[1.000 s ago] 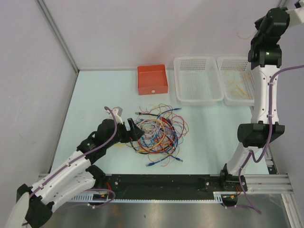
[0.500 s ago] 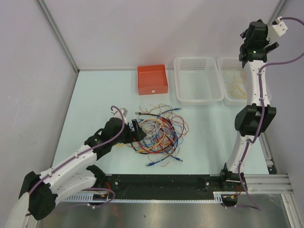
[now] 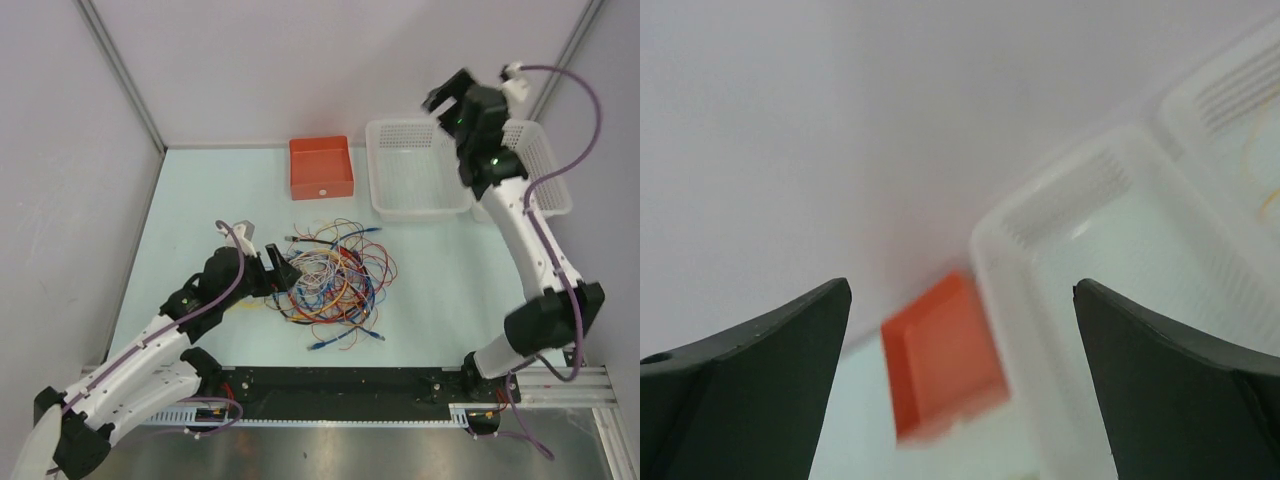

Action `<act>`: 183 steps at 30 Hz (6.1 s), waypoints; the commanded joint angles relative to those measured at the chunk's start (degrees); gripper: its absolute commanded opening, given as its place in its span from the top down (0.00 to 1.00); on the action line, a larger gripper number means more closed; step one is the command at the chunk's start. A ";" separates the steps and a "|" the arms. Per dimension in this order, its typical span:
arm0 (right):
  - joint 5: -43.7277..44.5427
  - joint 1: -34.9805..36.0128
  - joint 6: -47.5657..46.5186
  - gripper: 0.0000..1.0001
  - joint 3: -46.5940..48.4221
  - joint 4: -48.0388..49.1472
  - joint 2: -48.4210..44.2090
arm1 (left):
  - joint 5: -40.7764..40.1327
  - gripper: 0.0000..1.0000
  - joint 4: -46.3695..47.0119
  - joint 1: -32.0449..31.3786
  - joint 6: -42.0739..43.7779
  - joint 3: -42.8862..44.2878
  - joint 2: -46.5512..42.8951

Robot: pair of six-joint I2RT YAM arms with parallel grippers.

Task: Untangle the cables

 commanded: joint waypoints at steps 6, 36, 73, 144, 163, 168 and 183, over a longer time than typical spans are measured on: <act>-12.76 22.93 -8.11 0.00 -21.86 -2.46 -6.56 | -3.74 0.07 -7.44 -0.05 1.70 4.69 -3.25; -7.92 36.57 -11.46 1.00 -49.48 6.76 -16.90 | -3.82 0.08 -8.68 -0.58 1.52 4.51 -4.13; -4.98 20.78 -14.28 1.00 -1.66 -12.14 -24.60 | 8.13 0.07 11.80 -1.28 4.51 1.53 -5.53; -7.39 50.26 0.76 0.34 -61.95 -4.92 -33.01 | 1.09 0.09 2.65 -5.06 0.47 -5.24 -5.19; -0.53 59.33 9.91 0.45 -61.95 -15.22 -26.16 | 0.66 0.09 4.68 -7.79 -0.41 -5.68 -3.25; 1.74 60.65 10.61 0.70 -61.87 -15.91 -28.70 | 0.22 0.09 4.50 -8.22 -0.67 -6.21 -3.95; 17.13 67.51 -1.14 1.00 -30.86 -29.54 -40.32 | -2.07 0.09 4.15 -8.22 2.05 -3.31 -4.39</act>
